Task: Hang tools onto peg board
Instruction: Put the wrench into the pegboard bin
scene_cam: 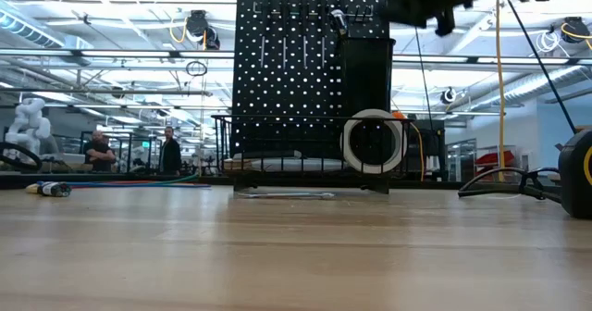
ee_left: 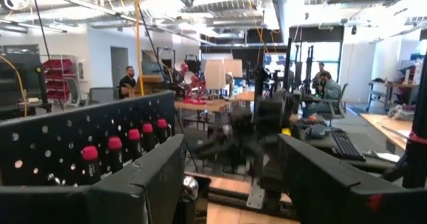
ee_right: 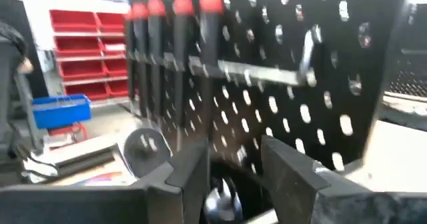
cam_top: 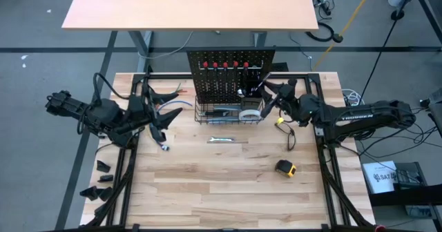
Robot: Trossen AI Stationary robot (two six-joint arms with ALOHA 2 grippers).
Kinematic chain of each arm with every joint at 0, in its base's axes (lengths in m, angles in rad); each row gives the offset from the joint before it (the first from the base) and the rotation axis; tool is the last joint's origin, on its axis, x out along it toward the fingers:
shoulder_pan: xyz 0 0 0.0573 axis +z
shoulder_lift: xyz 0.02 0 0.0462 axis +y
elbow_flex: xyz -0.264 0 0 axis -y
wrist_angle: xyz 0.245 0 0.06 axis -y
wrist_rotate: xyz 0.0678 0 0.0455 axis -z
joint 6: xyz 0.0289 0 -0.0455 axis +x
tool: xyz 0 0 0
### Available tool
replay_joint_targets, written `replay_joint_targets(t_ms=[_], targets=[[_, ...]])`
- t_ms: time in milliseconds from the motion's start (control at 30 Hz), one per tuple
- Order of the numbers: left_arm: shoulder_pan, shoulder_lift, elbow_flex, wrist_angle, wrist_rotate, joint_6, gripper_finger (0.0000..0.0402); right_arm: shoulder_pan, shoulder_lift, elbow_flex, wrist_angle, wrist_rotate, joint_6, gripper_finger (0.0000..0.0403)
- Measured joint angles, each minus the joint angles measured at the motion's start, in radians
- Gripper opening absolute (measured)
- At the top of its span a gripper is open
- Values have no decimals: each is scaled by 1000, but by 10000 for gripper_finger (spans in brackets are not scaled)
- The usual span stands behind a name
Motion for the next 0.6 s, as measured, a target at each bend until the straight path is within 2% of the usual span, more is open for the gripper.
replay_joint_targets(t_ms=[200,400,500,600], targets=[[0,7,0,-162,40,-116,237,51,1,143,-97,-197,-121,135],[0,59,-2,-443,142,-343,237,164,54,255,-238,-270,-120,134],[-8,90,-18,-573,194,-444,237,234,112,260,-278,-334,-53,134],[-31,120,-57,-662,211,-518,237,297,194,260,-330,-340,51,134]])
